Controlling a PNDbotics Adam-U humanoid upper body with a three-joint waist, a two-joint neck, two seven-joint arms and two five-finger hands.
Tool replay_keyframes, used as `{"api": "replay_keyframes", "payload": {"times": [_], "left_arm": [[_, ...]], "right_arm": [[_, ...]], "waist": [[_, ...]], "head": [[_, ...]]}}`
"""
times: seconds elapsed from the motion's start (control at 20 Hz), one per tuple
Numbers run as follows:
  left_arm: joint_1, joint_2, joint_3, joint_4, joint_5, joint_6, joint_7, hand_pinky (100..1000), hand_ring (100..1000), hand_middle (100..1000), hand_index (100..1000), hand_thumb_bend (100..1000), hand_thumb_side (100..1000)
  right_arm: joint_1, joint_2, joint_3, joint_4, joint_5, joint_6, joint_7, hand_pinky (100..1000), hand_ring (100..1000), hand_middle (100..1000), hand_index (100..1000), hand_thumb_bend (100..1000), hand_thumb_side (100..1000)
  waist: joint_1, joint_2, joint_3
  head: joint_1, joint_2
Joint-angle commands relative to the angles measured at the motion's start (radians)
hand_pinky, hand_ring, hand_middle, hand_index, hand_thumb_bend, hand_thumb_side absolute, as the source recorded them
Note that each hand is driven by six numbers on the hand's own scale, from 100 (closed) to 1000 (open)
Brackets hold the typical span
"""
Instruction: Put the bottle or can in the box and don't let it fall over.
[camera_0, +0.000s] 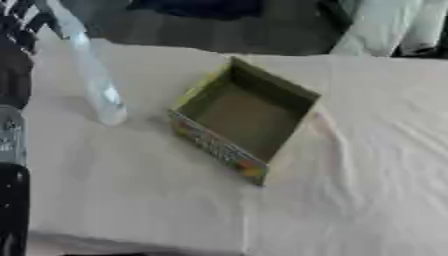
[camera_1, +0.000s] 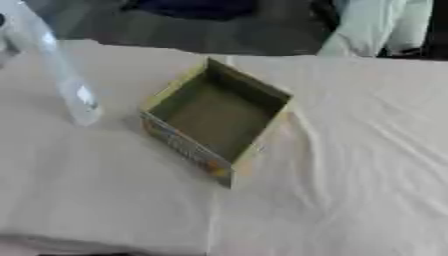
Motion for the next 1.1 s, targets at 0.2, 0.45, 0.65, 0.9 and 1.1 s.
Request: {"api": "replay_keyframes", "payload": {"times": [0.2,0.45,0.65,0.9,1.1], "left_arm": [[0.009,0.023,-0.019,-0.024,0.022,-0.039,-0.037,1000,1000,1000,824,456,867],[0.013,0.025,-0.016,-0.024,0.023,-0.054,-0.046,1000,1000,1000,821,463,847],[0.01,0.029,-0.014,-0.024,0.021,-0.049,-0.044,1000,1000,1000,827,484,769],[0.033,0.104,-0.016,-0.001,-0.012,-0.065,-0.04,1000,1000,1000,879,522,700],[0.068,0.246,-0.031,0.108,-0.037,-0.153,-0.046,1000,1000,1000,897,549,674]], "right_arm": [[-0.029,-0.032,0.021,-0.023,-0.034,-0.018,0.025,1000,1000,1000,1000,100,470],[-0.034,-0.027,0.013,-0.023,-0.042,-0.015,0.019,1000,1000,1000,1000,100,470],[-0.034,-0.028,0.008,-0.023,-0.042,-0.015,0.016,1000,1000,1000,1000,100,470],[-0.03,-0.03,0.004,-0.023,-0.032,-0.02,0.013,1000,1000,1000,1000,100,470],[-0.028,-0.033,0.005,-0.023,-0.024,-0.02,0.013,1000,1000,1000,1000,100,470]], "waist": [[0.004,-0.014,-0.001],[0.003,-0.016,0.002],[0.003,-0.011,-0.006],[0.005,0.0,-0.012],[0.007,0.003,-0.013]], "head": [[0.008,0.029],[0.006,0.02],[0.003,0.02],[0.014,0.019],[0.012,0.011]]}}
